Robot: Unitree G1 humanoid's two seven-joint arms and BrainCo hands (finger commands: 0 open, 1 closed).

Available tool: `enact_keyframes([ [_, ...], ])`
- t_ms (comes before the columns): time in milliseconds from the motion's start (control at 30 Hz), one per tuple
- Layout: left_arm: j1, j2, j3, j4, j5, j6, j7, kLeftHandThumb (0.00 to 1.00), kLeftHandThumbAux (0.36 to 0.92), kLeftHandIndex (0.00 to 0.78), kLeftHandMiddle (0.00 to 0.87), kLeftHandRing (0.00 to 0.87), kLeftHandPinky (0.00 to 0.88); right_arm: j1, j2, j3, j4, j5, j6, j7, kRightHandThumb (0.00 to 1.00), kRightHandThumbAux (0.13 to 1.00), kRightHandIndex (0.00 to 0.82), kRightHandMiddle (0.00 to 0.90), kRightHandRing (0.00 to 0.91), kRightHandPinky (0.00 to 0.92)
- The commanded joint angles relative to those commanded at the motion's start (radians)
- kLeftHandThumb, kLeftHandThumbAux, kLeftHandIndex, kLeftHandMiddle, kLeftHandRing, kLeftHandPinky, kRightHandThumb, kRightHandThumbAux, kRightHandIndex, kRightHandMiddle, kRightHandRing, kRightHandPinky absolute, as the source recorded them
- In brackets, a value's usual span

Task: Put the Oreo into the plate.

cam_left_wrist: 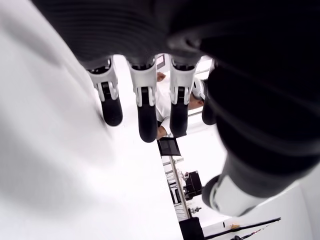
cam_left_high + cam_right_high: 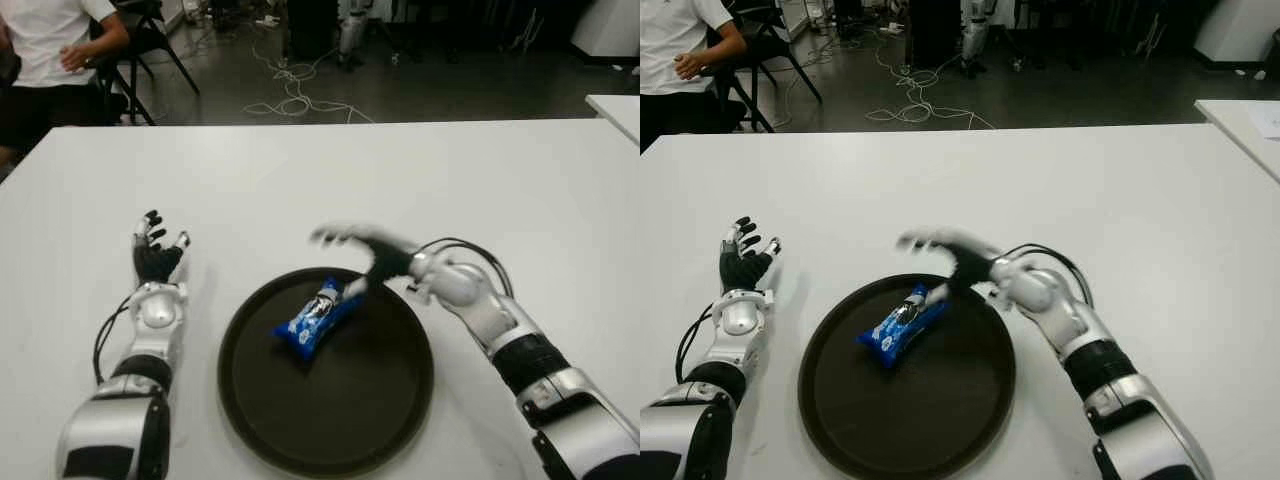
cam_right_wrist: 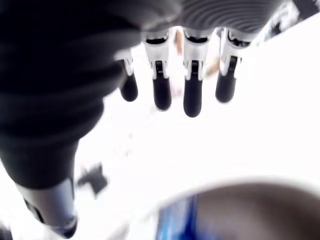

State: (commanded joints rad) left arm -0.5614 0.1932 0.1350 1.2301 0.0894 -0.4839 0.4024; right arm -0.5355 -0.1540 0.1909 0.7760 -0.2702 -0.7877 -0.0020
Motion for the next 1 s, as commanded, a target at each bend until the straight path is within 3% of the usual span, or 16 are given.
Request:
enact_keyframes([
  [100,0.0,0.0,0.002,0.002,-0.003,0.002,-0.001,0.126,0.795,0.151,0.173,0.162,0.128,-0.004,0.033,-0.094,-0.014,0.057,-0.061,-0.12,0.0,0.853,0.184,0.187,0.195,0.236],
  [300,-0.002,0.004,0.003,0.006,-0.004,0.011,-0.007,0.11,0.8,0.144,0.164,0.148,0.117,-0.031,0.076,-0.164,0.013,0.007,-0.029,-0.339,0.0,0.894,0.24,0.203,0.185,0.145],
  [433,-0.001,0.006,0.006,0.005,-0.008,0.014,-0.015,0.114,0.8,0.146,0.164,0.146,0.113,-0.058,0.071,-0.178,0.052,-0.029,-0.012,-0.426,0.0,0.882,0.236,0.194,0.171,0.088],
  [600,0.0,0.007,0.006,0.004,-0.009,0.018,-0.018,0.101,0.788,0.14,0.165,0.147,0.113,-0.086,0.037,-0.186,0.125,-0.048,-0.001,-0.485,0.0,0.868,0.194,0.17,0.149,0.039],
  [800,-0.001,0.01,0.004,0.003,-0.006,0.021,-0.018,0.089,0.8,0.133,0.174,0.158,0.118,-0.141,0.001,-0.209,0.285,-0.012,0.002,-0.486,0.0,0.862,0.183,0.153,0.13,0.056],
  [1000,0.0,0.015,0.001,0.006,-0.003,0.019,-0.024,0.104,0.797,0.149,0.175,0.16,0.128,-0.174,0.012,-0.222,0.339,0.007,0.034,-0.507,0.0,0.865,0.212,0.162,0.143,0.086],
])
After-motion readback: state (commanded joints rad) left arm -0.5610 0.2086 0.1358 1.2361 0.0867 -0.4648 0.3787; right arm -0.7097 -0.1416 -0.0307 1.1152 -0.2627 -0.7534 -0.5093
